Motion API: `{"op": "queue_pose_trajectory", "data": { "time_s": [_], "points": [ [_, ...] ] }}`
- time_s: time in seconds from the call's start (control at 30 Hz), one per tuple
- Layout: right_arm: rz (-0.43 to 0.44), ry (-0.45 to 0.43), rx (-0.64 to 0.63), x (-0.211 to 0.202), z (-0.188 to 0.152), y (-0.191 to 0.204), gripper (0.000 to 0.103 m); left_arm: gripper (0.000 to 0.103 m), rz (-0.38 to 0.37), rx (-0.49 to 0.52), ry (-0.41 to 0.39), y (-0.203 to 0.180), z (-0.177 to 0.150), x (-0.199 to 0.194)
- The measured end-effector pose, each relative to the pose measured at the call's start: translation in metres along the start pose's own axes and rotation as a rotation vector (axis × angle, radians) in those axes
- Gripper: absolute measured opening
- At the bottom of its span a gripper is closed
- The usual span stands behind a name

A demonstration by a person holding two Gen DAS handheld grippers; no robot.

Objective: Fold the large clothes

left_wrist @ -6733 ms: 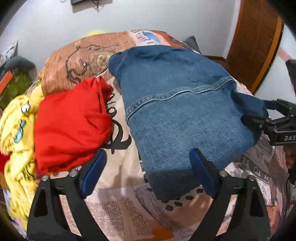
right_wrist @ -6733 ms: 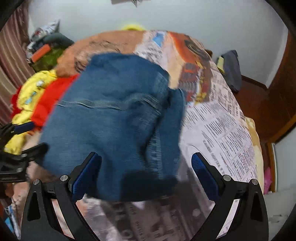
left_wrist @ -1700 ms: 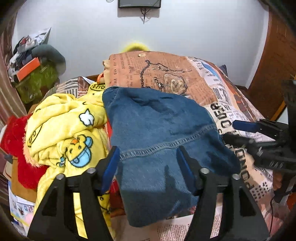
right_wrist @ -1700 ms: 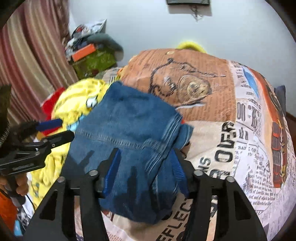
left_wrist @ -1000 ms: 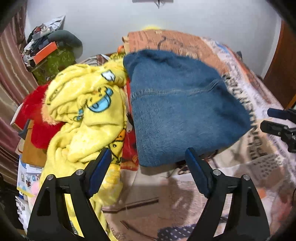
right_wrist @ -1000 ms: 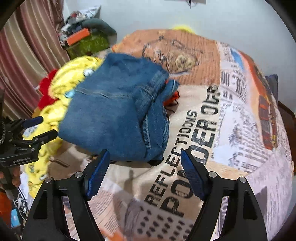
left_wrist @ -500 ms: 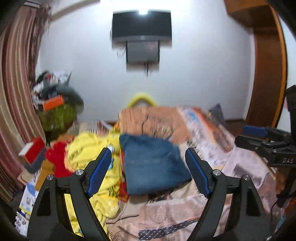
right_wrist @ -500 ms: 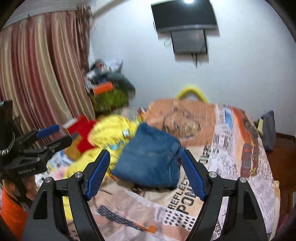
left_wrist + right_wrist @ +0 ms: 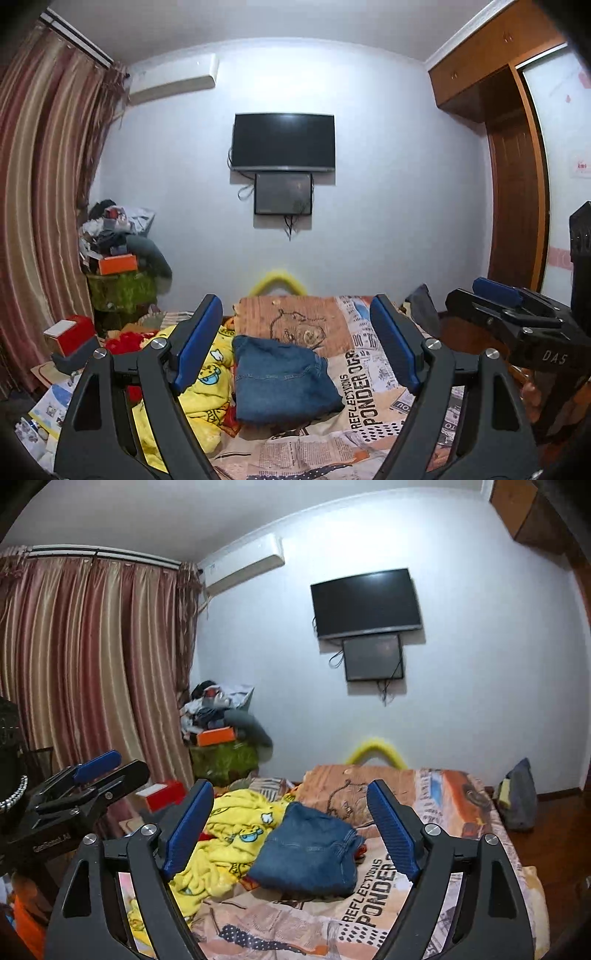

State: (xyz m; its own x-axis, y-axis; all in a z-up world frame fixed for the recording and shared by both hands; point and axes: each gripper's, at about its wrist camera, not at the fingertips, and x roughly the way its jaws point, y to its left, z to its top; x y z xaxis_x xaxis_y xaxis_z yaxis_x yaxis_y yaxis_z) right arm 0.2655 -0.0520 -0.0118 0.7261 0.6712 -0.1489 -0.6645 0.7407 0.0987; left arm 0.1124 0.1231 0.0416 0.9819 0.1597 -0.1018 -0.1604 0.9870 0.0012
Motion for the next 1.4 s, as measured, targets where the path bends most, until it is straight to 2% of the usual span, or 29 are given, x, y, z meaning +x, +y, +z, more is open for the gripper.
{"op": "queue_pose_trajectory", "data": {
  "time_s": [0.07,0.17,0.23,0.63,1.4],
  "points": [
    [-0.012,-0.010,0.004,-0.001,-0.003,0.000,0.090,0.091,0.010,0.004,-0.012,-0.002,-0.003,-0.008],
    [-0.033,-0.025,0.020,-0.005,-0.005,-0.001,0.102,0.097,0.015,-0.009,-0.015,-0.002,-0.009,-0.012],
    [-0.053,-0.029,0.012,-0.005,-0.005,-0.001,0.103,0.103,0.018,-0.013,-0.002,-0.001,-0.011,-0.012],
    [-0.099,-0.010,-0.035,-0.005,-0.006,0.005,0.103,0.103,0.028,-0.063,0.047,0.003,-0.019,-0.006],
    [-0.121,0.024,-0.023,-0.010,-0.014,-0.002,0.103,0.103,0.053,-0.044,0.090,0.000,-0.031,0.005]
  ]
}}
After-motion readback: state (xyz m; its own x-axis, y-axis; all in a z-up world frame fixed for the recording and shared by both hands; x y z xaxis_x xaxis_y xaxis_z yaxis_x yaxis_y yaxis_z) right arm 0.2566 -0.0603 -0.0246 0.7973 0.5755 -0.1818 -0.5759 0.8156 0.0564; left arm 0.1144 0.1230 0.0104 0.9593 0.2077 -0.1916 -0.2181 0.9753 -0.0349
